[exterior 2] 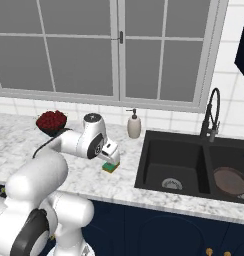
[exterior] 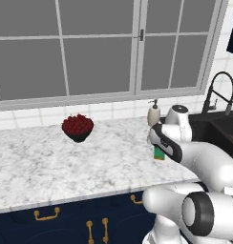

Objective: Pick the pan and sponge and place them into the sink. Then turn on the water.

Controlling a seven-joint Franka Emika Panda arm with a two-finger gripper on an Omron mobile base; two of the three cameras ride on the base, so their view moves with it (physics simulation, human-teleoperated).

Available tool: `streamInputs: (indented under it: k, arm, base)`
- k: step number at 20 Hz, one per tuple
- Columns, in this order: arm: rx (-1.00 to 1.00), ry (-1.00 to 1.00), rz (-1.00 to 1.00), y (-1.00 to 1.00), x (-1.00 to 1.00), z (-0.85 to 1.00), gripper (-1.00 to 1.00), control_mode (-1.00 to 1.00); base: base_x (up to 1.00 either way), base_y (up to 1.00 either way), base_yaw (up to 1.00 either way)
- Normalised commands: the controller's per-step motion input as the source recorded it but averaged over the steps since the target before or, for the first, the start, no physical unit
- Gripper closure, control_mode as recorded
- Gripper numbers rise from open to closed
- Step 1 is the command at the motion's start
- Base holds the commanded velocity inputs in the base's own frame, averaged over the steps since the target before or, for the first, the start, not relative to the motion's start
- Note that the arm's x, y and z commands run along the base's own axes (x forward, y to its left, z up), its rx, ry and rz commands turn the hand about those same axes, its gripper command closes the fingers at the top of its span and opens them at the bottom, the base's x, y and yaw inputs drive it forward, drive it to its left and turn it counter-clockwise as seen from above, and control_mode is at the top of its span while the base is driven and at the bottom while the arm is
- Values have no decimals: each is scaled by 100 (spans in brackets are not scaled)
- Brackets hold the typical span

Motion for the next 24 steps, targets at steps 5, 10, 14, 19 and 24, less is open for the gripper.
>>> streamInputs:
  k: [5,10,14,19,24]
  arm:
    - [0,5,0,3,38,-24,-100,-100]
    - [0,4,0,-2,23,-14,-100,-100]
    - [0,0,0,-5,13,-24,-100,-100]
    - [0,0,0,-12,10,-28,-100,-100]
    - [0,0,0,-13,0,-22,-100,-100]
  base:
    - [0,0,0]
    - [0,0,0]
    - [0,0,0]
    - [0,0,0]
    - [0,0,0]
